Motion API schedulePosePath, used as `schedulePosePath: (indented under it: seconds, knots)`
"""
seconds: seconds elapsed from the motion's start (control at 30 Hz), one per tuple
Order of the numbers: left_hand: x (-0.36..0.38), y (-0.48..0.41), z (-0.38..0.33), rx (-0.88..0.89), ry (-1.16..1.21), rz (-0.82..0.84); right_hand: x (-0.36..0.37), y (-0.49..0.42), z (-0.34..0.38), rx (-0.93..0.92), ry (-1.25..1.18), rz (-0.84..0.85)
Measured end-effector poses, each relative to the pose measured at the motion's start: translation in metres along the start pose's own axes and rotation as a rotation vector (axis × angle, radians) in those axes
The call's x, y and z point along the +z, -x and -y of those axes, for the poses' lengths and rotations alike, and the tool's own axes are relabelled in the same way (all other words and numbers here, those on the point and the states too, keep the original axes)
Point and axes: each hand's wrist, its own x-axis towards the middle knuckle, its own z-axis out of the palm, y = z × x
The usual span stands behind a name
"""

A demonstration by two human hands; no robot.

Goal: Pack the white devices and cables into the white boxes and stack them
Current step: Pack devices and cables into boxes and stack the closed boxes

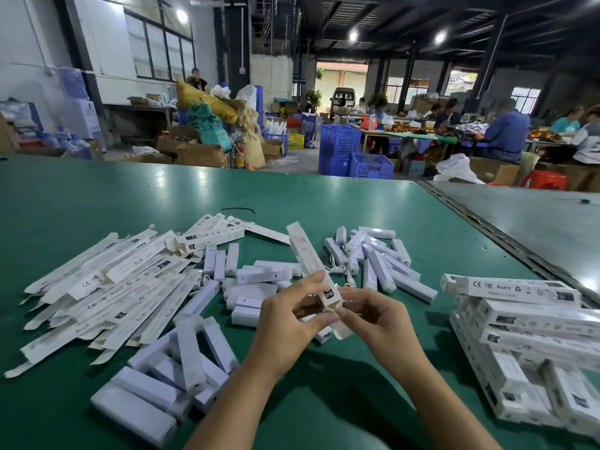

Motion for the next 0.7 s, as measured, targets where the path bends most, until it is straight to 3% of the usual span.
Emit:
schedulePosePath:
  seconds: [0.17, 0.43, 0.7]
  knots:
    - [0.0002, -0.0002, 0.0041, 0.026, -0.007, -0.034, 0.0052, 0.0016, -0.0046, -0.207, 0.135, -0.024]
    - [-0.002, -0.0035, 0.0092, -0.019, 0.09, -0.096, 0.0006, 0.0014, -0.0011, -0.257, 0.276, 0.127]
    - [-0.0003, -0.0008, 0.0075, -0.039, 0.151, -0.012, 0.0056, 0.0009, -0.0063, -0.38, 0.27, -0.058]
